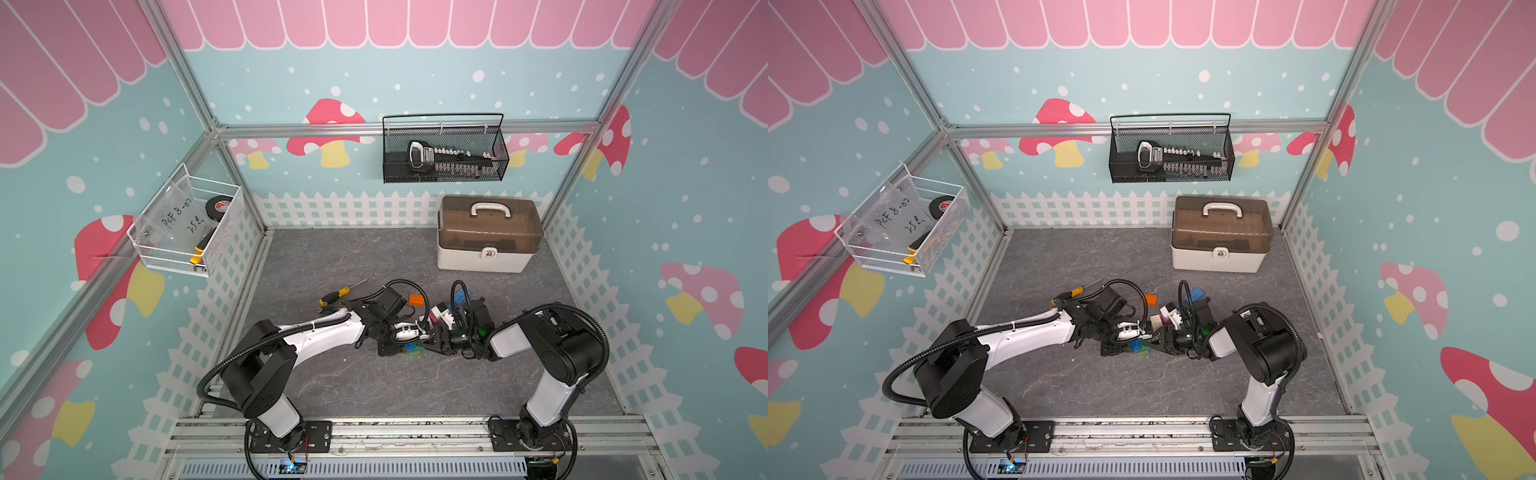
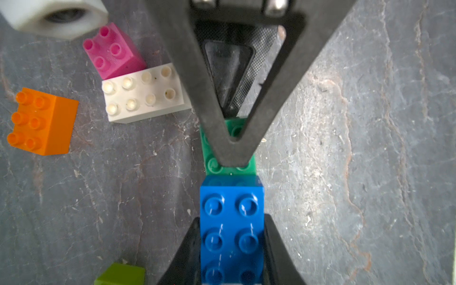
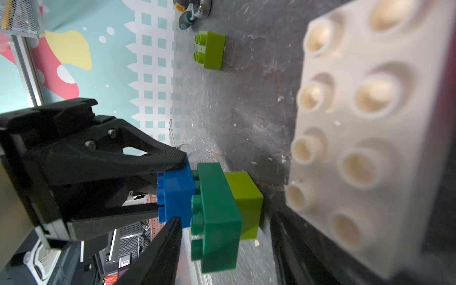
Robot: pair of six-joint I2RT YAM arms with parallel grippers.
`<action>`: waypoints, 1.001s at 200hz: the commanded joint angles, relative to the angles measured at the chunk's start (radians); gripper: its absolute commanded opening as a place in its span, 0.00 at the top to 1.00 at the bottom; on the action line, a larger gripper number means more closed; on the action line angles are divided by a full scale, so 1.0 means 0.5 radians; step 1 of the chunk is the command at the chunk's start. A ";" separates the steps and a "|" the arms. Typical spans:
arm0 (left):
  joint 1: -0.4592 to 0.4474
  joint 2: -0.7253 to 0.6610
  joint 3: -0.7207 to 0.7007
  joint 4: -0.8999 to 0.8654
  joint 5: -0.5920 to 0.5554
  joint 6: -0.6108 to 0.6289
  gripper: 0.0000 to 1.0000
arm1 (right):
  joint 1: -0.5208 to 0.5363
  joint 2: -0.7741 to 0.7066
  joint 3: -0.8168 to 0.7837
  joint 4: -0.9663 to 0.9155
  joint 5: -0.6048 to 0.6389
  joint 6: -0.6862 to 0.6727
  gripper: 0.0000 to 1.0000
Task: Assemble a heart with lego
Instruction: Assemble the lego brick with the lego brick.
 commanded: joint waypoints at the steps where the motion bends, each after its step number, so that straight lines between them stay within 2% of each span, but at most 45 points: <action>1: 0.002 -0.005 -0.033 0.017 0.023 -0.007 1.00 | -0.021 0.117 -0.081 -0.289 0.225 -0.001 0.47; 49: 0.002 -0.027 -0.045 0.066 0.024 -0.035 1.00 | -0.024 0.179 -0.090 -0.267 0.222 0.004 0.54; 91: 0.004 -0.052 -0.086 0.109 -0.008 -0.022 1.00 | -0.030 0.192 -0.117 -0.192 0.224 0.054 0.56; 158: 0.008 0.106 0.061 -0.201 -0.051 0.196 1.00 | -0.030 0.171 -0.088 -0.271 0.214 0.012 0.56; 200: 0.008 0.195 0.155 -0.255 -0.037 0.201 1.00 | -0.030 0.130 -0.032 -0.410 0.213 -0.075 0.55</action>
